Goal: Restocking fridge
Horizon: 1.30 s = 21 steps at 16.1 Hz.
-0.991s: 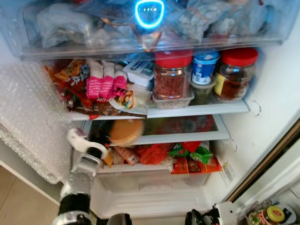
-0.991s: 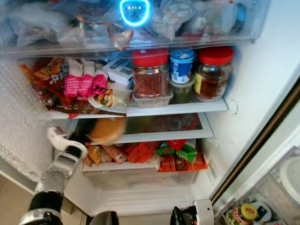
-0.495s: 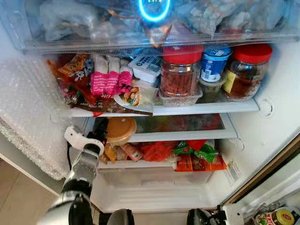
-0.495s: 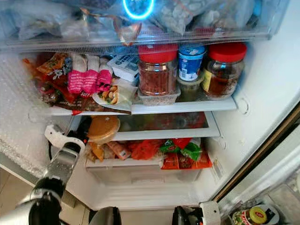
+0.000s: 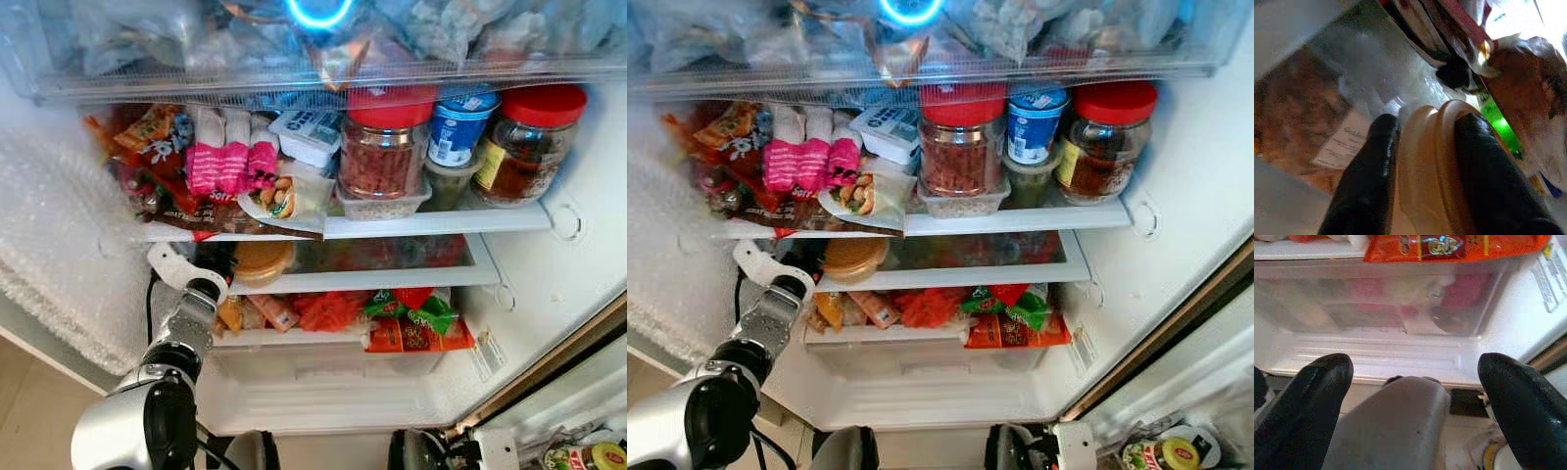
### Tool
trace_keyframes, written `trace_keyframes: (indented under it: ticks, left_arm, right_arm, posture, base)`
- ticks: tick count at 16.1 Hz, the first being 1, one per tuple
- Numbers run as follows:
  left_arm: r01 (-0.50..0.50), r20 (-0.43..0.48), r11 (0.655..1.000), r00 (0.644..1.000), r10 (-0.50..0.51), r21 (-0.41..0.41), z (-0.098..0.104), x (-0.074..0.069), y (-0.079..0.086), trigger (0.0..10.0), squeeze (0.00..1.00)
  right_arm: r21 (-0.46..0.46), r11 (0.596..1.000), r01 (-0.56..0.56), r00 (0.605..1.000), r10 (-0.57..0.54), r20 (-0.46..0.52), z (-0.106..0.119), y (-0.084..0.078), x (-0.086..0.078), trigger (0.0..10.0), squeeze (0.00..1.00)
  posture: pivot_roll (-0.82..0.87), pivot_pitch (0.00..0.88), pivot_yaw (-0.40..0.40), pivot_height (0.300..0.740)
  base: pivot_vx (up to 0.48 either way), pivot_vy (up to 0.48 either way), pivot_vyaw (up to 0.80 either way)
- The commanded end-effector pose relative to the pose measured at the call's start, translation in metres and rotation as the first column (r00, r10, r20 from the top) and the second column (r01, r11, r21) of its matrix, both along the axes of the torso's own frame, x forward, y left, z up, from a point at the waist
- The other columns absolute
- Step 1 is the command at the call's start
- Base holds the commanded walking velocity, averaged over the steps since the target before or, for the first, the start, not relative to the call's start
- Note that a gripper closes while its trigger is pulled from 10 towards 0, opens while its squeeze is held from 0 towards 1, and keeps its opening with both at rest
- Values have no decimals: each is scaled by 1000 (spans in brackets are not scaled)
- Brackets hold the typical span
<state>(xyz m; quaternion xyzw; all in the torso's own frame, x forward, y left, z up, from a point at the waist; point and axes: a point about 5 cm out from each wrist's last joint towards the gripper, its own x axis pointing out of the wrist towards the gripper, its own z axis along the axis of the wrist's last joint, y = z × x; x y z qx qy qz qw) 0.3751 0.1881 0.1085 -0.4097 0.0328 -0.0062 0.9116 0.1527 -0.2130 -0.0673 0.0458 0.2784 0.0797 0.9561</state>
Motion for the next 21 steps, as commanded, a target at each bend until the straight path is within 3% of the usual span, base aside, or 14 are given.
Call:
trace_keyframes:
  ticks: [1,5,8,11,12,13,17,21]
  left_arm:
    - [45,-53,999,998,-44,16,-9,-3,-4,10000,1000]
    - [100,-52,995,994,-100,-10,-12,-5,-8,10000,1000]
    - [210,-62,977,976,-208,27,-14,-5,-21,10000,1000]
    - [217,-40,976,976,-216,15,-10,-4,-22,10000,1000]
    - [218,-33,976,975,-218,12,-10,-4,-22,10000,459]
    - [217,-28,976,976,-217,11,-10,-4,-21,10000,0]
    - [161,-15,987,987,-161,-11,-6,-2,-12,10000,0]
    - [193,3,981,981,-193,4,-5,-2,-13,10000,0]
  right_arm:
    - [-27,997,68,954,-73,-289,-28,-11,-72,10000,0]
    - [-23,998,60,958,-65,-280,-29,-3,-64,10000,0]
    - [-16,998,54,968,-56,-246,-27,5,-53,10000,0]
    - [-14,998,63,969,-65,-240,-27,2,-57,10000,0]
    - [-15,998,65,968,-67,-243,-27,1,-58,10000,0]
    - [-16,998,66,967,-68,-245,-27,2,-58,10000,0]
    - [-20,997,71,967,-74,-244,-26,5,-41,10000,0]
    - [-15,998,63,970,-64,-236,-26,16,-31,10000,0]
  posture:
    - [-174,188,3,618]
    - [-162,182,9,618]
    - [-154,176,18,618]
    - [-147,170,28,618]
    - [-146,169,30,618]
    - [-143,168,33,618]
    - [-139,164,34,618]
    - [-133,164,34,618]
  base:
    - [0,0,0]
    - [0,0,0]
    - [0,0,0]
    - [0,0,0]
    - [0,0,0]
    - [0,0,0]
    - [0,0,0]
    - [0,0,0]
